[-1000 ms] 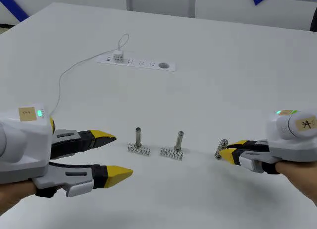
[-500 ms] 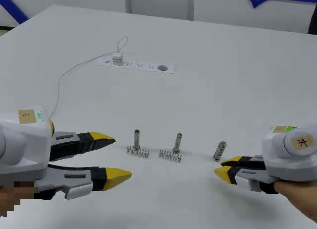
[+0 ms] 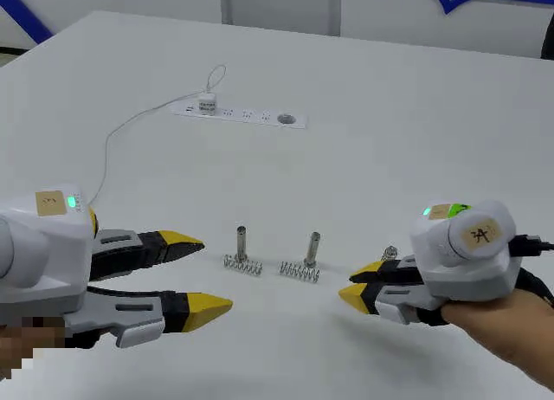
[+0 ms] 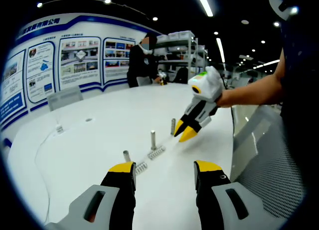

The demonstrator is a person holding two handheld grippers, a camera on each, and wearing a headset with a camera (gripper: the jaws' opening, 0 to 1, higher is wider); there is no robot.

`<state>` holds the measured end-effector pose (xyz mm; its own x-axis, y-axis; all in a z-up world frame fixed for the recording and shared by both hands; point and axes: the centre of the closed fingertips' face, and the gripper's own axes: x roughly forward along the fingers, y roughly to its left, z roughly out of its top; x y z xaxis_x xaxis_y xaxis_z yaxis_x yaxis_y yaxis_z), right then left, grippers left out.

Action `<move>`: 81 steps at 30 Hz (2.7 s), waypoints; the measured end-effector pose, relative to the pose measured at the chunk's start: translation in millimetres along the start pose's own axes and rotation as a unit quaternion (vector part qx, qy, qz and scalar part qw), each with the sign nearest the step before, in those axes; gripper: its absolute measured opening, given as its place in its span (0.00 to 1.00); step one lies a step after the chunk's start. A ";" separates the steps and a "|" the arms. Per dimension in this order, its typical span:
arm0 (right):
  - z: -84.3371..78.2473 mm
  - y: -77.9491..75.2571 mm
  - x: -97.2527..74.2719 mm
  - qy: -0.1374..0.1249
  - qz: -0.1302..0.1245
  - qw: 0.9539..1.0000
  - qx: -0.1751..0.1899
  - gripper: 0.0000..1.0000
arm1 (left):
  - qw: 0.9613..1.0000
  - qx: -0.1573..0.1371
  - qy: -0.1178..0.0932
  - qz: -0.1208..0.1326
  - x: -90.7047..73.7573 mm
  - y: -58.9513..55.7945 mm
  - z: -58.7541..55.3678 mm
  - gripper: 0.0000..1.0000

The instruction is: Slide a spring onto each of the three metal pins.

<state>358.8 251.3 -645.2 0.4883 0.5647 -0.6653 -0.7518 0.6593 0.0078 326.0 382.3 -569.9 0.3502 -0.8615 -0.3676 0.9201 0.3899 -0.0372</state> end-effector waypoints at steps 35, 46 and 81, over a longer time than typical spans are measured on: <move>0.7 -6.9 48.7 0.043 0.031 0.998 -0.038 0.12 | 1.000 -0.004 0.008 -0.003 2.3 -0.5 -3.7 0.47; 1.2 4.3 32.5 0.055 0.035 0.996 -0.059 0.11 | 1.000 0.003 0.015 -0.013 5.9 -6.6 -5.9 0.46; 29.3 80.2 -0.8 0.089 0.148 0.976 -0.133 0.11 | 0.981 0.134 0.095 -0.101 55.1 -35.2 -31.0 0.26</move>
<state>311.1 318.2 -622.2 0.1660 0.6006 -0.7822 -0.9481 0.3153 0.0408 307.5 331.2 -617.7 0.1393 -0.8268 -0.5450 0.9895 0.0956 0.1079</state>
